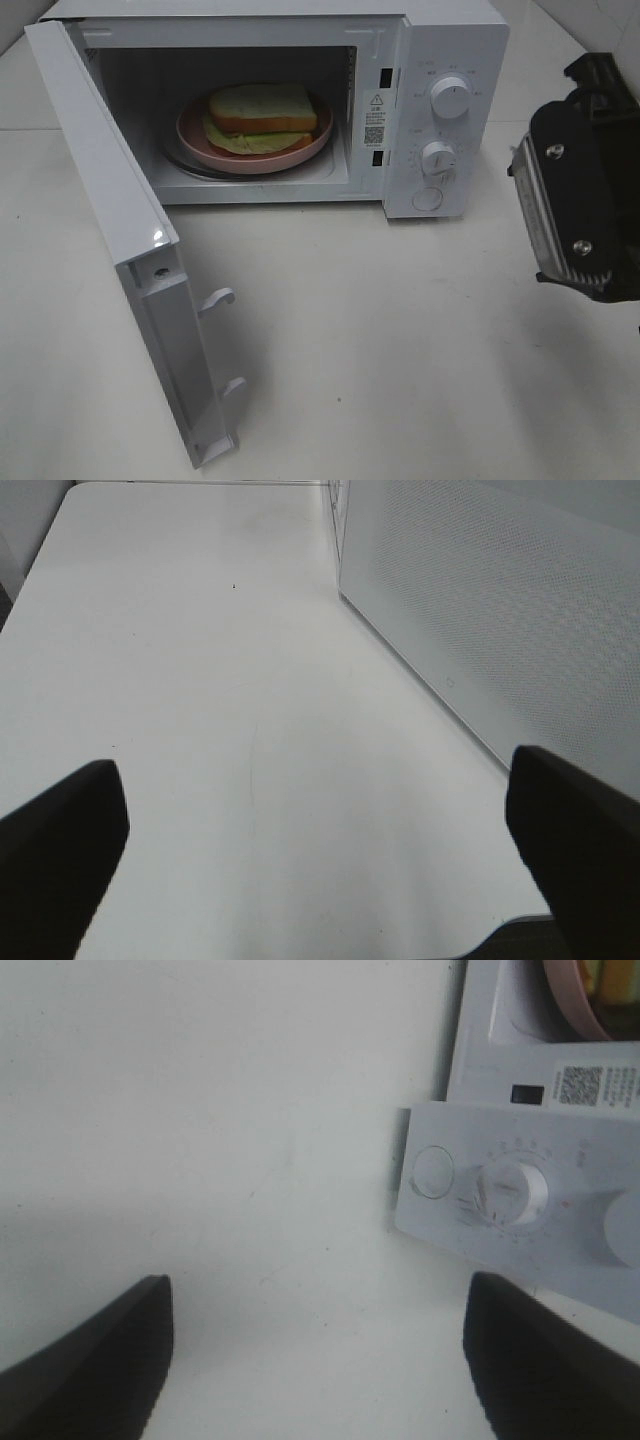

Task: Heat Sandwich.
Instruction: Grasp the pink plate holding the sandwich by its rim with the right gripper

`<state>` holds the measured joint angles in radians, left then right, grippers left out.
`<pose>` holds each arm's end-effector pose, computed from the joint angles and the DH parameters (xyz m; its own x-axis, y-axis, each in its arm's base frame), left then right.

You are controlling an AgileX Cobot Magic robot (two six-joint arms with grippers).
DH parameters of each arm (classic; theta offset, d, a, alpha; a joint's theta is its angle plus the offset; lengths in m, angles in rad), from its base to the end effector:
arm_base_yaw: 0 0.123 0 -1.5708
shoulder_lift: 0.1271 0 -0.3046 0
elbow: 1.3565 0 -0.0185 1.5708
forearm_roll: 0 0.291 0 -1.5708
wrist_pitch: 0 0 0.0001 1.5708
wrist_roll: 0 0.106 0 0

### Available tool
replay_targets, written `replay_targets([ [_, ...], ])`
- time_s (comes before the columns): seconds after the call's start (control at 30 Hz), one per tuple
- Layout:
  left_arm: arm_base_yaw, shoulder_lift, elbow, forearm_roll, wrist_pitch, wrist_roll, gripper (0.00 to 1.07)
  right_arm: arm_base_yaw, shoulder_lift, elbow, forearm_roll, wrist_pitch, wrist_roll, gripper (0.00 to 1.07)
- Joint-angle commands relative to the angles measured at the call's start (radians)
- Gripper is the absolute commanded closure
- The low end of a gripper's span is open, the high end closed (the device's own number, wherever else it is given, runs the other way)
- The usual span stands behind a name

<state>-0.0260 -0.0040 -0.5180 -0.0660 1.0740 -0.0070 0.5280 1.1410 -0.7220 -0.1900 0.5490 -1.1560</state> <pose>0.0202 -0.0067 0.2946 -0.4499 -0.0267 -0.8927 0.0605 0.9963 -0.0603 0.2282 0.1210 0.2556 0.2674 -0.9596 -0.0873 -0.7523 -0.1513 -0.6412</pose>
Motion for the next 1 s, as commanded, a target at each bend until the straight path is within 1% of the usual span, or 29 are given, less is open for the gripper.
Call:
replay_targets([
  [0.03, 0.003, -0.016, 0.001, -0.002, -0.003, -0.003, 0.09, 0.031, 0.05, -0.034, -0.013, -0.013, -0.008, 0.31],
  [0.07, 0.003, -0.016, 0.001, -0.002, -0.003, -0.003, 0.09, 0.031, 0.05, -0.034, -0.013, -0.013, -0.008, 0.31],
  [0.1, 0.003, -0.016, 0.001, -0.002, -0.003, -0.003, 0.09, 0.038, 0.07, -0.052, -0.013, -0.013, -0.008, 0.31],
  [0.13, 0.003, -0.016, 0.001, -0.002, -0.003, -0.003, 0.09, 0.052, 0.11, -0.091, -0.013, -0.015, -0.008, 0.31],
  [0.2, 0.003, -0.016, 0.001, -0.002, -0.003, -0.003, 0.09, 0.064, 0.147, -0.126, -0.013, -0.024, -0.008, 0.31],
  [0.23, 0.003, -0.016, 0.001, -0.002, -0.003, -0.003, 0.09, 0.064, 0.147, -0.126, -0.013, -0.024, -0.008, 0.31],
  [0.27, 0.003, -0.016, 0.001, -0.002, -0.003, -0.003, 0.09, 0.077, 0.184, -0.16, -0.013, -0.037, -0.008, 0.31],
  [0.33, 0.003, -0.016, 0.001, -0.002, -0.003, -0.003, 0.09, 0.092, 0.228, -0.194, -0.013, -0.047, -0.009, 0.31],
  [0.37, 0.003, -0.016, 0.001, -0.002, -0.003, -0.003, 0.09, 0.092, 0.228, -0.194, -0.013, -0.047, -0.009, 0.31],
  [0.47, 0.003, -0.016, 0.001, -0.002, -0.003, -0.003, 0.09, 0.117, 0.309, -0.261, -0.014, -0.059, -0.009, 0.31],
  [0.53, 0.003, -0.016, 0.001, -0.002, -0.003, -0.003, 0.09, 0.12, 0.325, -0.275, -0.014, -0.06, -0.009, 0.31],
  [0.67, 0.003, -0.016, 0.001, -0.002, -0.003, -0.003, 0.09, 0.126, 0.42, -0.36, -0.013, -0.066, -0.009, 0.31],
  [0.7, 0.003, -0.016, 0.001, -0.002, -0.003, -0.003, 0.09, 0.126, 0.42, -0.36, -0.013, -0.066, -0.009, 0.31],
  [0.8, 0.003, -0.016, 0.001, -0.002, -0.003, -0.003, 0.09, 0.134, 0.485, -0.421, -0.012, -0.071, -0.007, 0.31],
  [0.83, 0.003, -0.016, 0.001, -0.002, -0.003, -0.003, 0.09, 0.134, 0.485, -0.421, -0.012, -0.071, -0.007, 0.31],
  [0.97, 0.003, -0.016, 0.001, -0.002, -0.003, -0.003, 0.09, 0.138, 0.568, -0.494, -0.008, -0.108, -0.005, 0.31],
  [1.0, 0.003, -0.016, 0.001, -0.002, -0.003, -0.003, 0.09, 0.138, 0.568, -0.494, -0.008, -0.108, -0.005, 0.31],
])
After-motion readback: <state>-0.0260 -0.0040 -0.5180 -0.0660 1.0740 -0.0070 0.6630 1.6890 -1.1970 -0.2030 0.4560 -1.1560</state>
